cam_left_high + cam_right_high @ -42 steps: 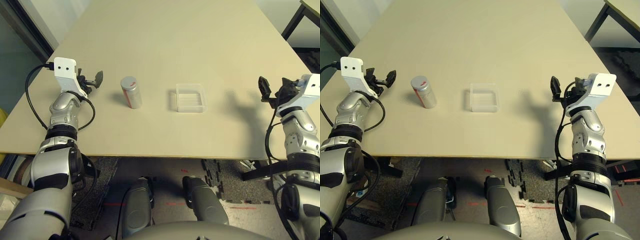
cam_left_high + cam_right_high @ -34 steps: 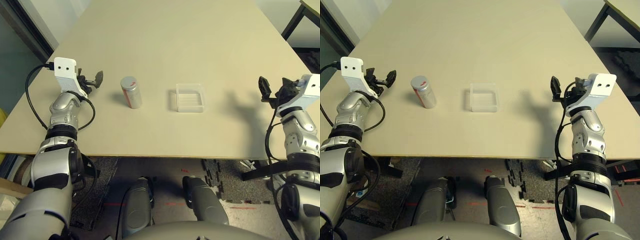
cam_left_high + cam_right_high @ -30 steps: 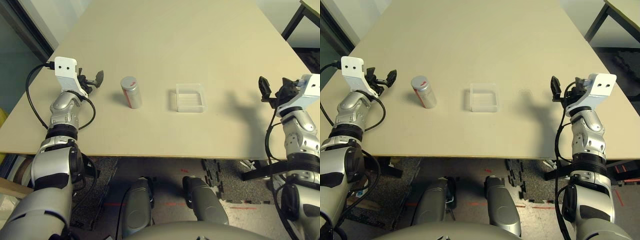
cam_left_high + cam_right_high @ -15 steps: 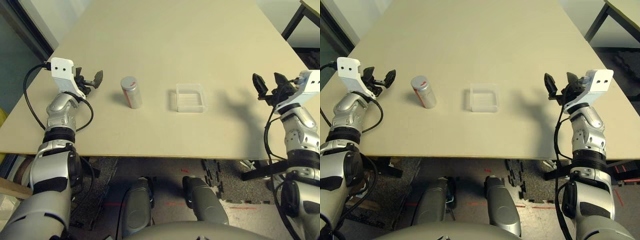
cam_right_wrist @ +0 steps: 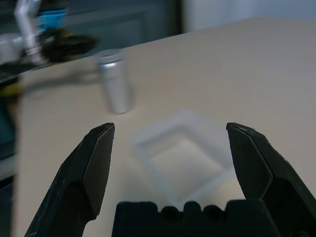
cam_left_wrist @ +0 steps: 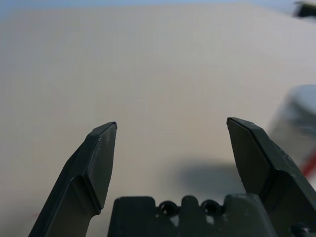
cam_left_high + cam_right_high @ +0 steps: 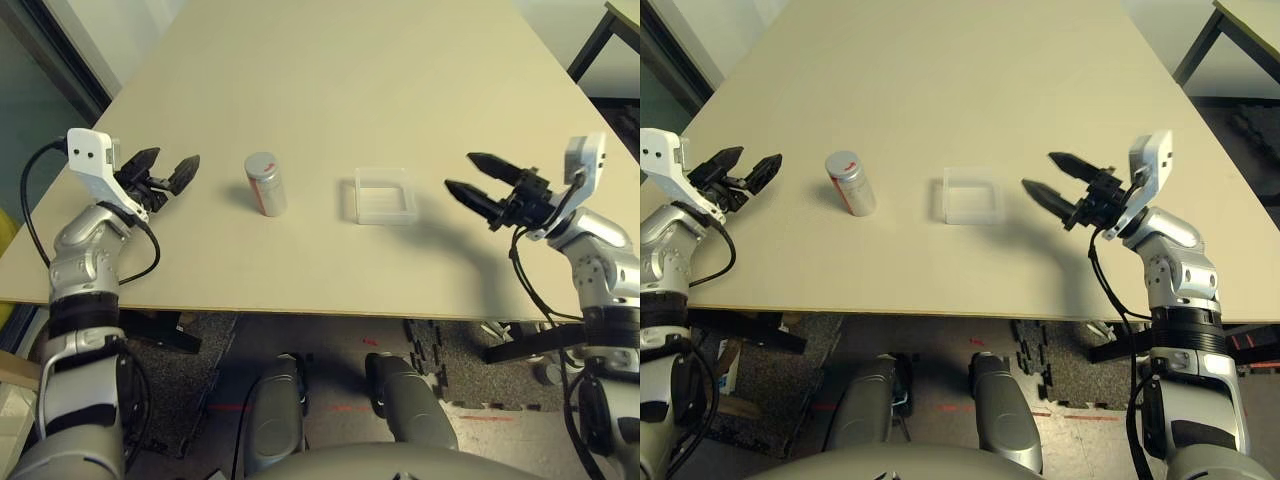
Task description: Pour the medicine from the bottle into the box.
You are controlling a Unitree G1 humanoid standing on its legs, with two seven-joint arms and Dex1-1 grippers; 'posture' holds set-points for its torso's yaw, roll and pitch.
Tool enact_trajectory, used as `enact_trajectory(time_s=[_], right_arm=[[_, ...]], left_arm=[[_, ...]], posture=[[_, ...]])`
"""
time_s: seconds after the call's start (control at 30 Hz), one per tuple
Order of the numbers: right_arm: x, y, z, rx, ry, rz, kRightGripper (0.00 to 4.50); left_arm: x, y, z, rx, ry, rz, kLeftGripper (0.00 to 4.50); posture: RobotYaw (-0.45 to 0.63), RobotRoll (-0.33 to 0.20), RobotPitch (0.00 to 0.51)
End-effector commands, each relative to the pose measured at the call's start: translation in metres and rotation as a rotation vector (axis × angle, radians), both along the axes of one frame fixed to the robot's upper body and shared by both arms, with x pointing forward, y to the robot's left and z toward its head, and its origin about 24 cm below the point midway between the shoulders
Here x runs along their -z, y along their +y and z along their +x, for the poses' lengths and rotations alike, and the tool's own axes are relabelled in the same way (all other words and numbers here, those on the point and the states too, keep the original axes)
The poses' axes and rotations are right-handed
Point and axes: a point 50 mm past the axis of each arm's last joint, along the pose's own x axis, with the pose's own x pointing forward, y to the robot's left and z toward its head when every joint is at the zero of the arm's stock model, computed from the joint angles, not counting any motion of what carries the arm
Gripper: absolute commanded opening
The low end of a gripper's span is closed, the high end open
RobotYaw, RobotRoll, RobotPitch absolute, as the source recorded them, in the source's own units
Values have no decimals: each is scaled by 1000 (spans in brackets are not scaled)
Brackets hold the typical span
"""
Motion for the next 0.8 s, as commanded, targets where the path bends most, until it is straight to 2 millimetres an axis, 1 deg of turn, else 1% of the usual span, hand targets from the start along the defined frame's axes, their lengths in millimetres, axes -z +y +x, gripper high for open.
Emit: enact_trajectory(time_s=[0.03,0.17,0.23,0.37,0.57,0.8], right_arm=[[3,6,-5,-76,15,-54,4500],[5,9,-7,-121,26,-81,4500],[5,10,-7,-128,27,-86,4500],[6,12,-6,-134,27,-97,4500],[7,12,-6,-133,28,-114,4500],[7,8,-8,-113,32,-132,4500]], left_arm=[[1,-4,-10,37,18,-13,4468],[4,-10,-20,89,-2,19,4468],[6,-14,-27,122,-25,33,4468],[11,-26,-37,177,-16,37,4468],[23,-40,-43,206,-34,71,4468],[39,-57,-42,173,-84,31,4468]], posture=[[-51,0,173],[-43,0,178],[-38,0,183],[-32,0,192],[-36,0,199],[-56,0,200]])
